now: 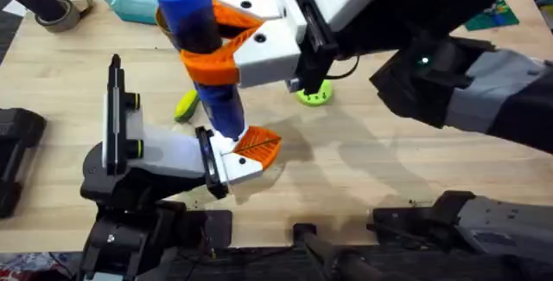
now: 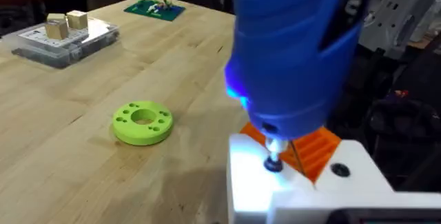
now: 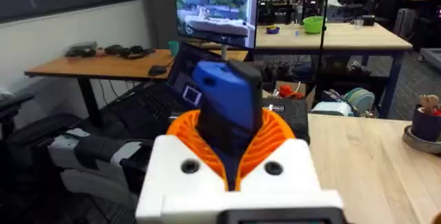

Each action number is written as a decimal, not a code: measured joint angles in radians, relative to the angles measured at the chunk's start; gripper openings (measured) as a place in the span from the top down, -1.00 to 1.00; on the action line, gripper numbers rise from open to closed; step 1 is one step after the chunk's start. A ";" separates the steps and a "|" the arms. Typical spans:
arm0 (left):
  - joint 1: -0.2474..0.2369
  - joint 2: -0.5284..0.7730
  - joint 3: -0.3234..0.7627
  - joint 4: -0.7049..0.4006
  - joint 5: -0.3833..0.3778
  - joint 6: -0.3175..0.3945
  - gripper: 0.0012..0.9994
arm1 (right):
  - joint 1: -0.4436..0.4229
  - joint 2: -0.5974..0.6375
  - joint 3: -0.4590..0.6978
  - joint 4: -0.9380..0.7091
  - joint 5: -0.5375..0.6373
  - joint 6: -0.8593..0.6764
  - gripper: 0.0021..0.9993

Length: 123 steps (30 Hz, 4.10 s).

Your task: Pick up the gripper from the table and insert it into the empty holder that is missing its gripper. Then pick up a screw, insert it into the mounting hole, and use the screwdriver to tighten it. Finally, clean up the table by picking up the vegetable and placing it into the bucket.

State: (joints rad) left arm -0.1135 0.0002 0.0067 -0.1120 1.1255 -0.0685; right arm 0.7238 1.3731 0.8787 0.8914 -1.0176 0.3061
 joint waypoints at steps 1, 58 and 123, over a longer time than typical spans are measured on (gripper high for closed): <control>0.000 0.000 0.000 0.000 0.000 0.000 0.97 | 0.000 0.000 -0.002 0.003 0.000 0.000 0.92; 0.000 0.000 0.000 0.000 0.000 0.000 0.97 | 0.005 0.000 -0.020 0.027 0.003 0.000 0.92; 0.000 0.000 0.000 0.000 0.000 0.000 0.97 | -0.406 0.270 0.526 -1.647 1.238 -1.345 0.93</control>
State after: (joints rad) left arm -0.1135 0.0002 0.0067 -0.1120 1.1258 -0.0685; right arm 0.3176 1.6432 1.4050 -0.7560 0.2206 -1.0391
